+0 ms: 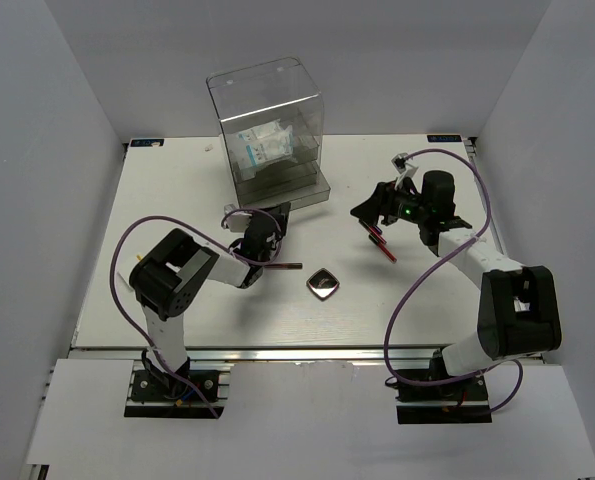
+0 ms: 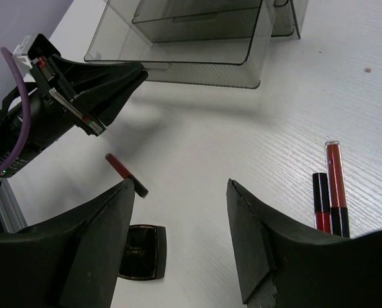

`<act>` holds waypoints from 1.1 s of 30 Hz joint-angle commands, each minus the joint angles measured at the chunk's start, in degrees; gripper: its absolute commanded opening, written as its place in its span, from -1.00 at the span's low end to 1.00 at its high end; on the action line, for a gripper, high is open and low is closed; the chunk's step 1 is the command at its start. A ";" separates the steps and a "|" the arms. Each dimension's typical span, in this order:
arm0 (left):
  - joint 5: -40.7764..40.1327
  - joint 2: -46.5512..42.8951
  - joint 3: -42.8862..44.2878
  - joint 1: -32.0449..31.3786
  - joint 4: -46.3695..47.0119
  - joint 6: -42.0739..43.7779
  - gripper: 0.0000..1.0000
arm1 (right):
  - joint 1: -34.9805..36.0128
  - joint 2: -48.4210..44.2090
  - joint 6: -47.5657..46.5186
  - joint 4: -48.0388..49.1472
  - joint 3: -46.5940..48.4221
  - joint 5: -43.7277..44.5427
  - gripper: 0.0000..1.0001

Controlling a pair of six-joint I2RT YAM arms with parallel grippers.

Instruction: Organize the makeup

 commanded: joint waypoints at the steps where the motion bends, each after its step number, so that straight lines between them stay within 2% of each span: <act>1: 2.43 -2.51 -0.92 -0.95 -3.19 1.24 -0.46 | -0.22 -2.07 -2.41 -1.58 -0.19 -0.34 0.32; 5: 4.63 -2.42 -0.48 -0.95 -2.66 1.50 -0.09 | -0.22 -1.98 -4.61 -4.83 0.95 -0.87 0.44; 6: 5.07 -2.77 -0.48 -0.95 -2.57 1.76 -0.06 | -0.14 -2.06 -5.23 -5.54 1.39 -1.13 0.55; 8: 6.04 -3.47 -0.57 -0.95 -3.18 2.73 0.22 | -0.22 -2.24 -6.81 -7.47 1.66 -1.13 0.65; 10: 6.39 -5.05 -1.26 -1.04 -3.53 3.69 0.28 | -0.14 -2.77 -7.86 -9.22 1.92 -1.14 0.70; 12: 6.74 -7.33 -1.97 -1.04 -3.80 5.27 0.56 | -0.13 -3.47 -9.71 -10.63 2.10 -0.87 0.78; 16: 8.23 -12.51 -3.29 -1.04 -9.14 9.13 0.58 | -0.22 -4.87 -13.84 -14.67 2.10 -0.17 0.79; 19: 10.69 -17.25 -4.42 -1.74 -14.60 13.97 0.58 | -0.22 -5.93 -19.89 -20.28 3.06 0.89 0.79; 20: 10.96 -18.67 -5.22 -2.44 -15.48 14.94 0.59 | -0.22 -6.63 -24.43 -23.79 3.33 1.06 0.79; 23: 10.70 -24.82 -10.12 -3.58 -17.77 16.96 0.58 | -0.22 -9.26 -31.05 -28.03 3.42 2.81 0.79; 26: 9.82 -31.57 -14.00 -4.55 -19.70 19.85 0.58 | -0.22 -12.33 -36.25 -28.22 2.19 7.28 0.79; 30: 8.77 -38.71 -13.05 -7.18 -28.82 32.39 0.63 | -0.22 -16.47 -36.26 -21.83 -1.84 13.27 0.79; 31: 8.24 -39.76 -12.87 -8.32 -30.33 33.83 0.69 | -0.14 -17.09 -35.82 -21.46 -2.20 14.15 0.79; 33: 7.71 -43.28 -12.70 -9.03 -32.96 37.69 0.70 | -0.22 -17.80 -35.64 -22.67 -1.08 14.25 0.79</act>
